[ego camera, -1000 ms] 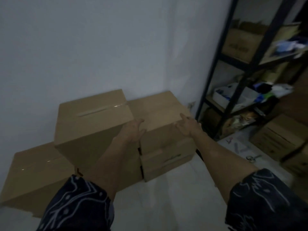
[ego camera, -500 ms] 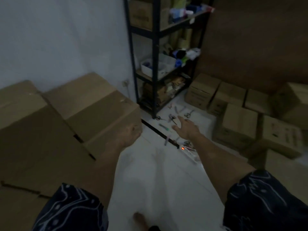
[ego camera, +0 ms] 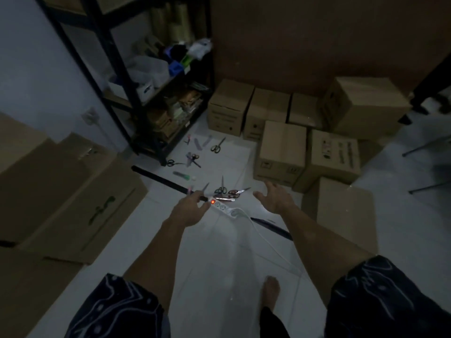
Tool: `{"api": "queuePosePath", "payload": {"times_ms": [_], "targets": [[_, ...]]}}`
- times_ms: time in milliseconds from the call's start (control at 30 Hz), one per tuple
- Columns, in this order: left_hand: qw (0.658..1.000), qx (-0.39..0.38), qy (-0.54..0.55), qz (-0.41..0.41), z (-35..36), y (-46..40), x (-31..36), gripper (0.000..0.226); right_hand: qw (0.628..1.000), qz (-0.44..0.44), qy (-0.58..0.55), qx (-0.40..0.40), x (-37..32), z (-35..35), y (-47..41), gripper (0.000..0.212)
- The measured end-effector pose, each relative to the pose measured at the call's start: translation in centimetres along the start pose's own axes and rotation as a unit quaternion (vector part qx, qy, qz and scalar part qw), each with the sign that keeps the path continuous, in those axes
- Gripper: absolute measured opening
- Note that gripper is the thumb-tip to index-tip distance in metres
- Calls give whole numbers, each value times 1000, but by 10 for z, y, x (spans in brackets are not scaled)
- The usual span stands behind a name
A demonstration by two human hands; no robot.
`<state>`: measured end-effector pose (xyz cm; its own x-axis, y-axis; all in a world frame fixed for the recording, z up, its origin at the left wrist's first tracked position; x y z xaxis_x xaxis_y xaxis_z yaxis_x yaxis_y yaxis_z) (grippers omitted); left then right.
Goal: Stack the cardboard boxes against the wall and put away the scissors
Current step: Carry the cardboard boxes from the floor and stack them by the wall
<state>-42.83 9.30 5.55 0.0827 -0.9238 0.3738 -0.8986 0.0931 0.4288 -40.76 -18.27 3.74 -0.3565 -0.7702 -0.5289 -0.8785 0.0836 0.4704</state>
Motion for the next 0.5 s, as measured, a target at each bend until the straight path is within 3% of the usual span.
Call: {"api": "queuePosePath", "payload": {"times_ms": [333,500], "targets": [[998,-44,15,-31,31,-151,131,51,999,31,0,-29,67,-108,-154,77],[987,-83,122,-69,38,-223,165,55,998,44,-26,-40,84,-141,-232,72]]}}
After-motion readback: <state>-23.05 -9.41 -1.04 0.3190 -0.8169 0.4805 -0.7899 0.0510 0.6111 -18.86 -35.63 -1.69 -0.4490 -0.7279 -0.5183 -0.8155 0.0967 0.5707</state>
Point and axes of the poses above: each hand's wrist, its own y-axis away from the middle knuckle, its own z-axis out of the palm, x = y × z, the point moved 10 cm from there along -y, towards the middle knuckle, and after that the axes turned 15 degrees about -y, right-handed, at the moved point
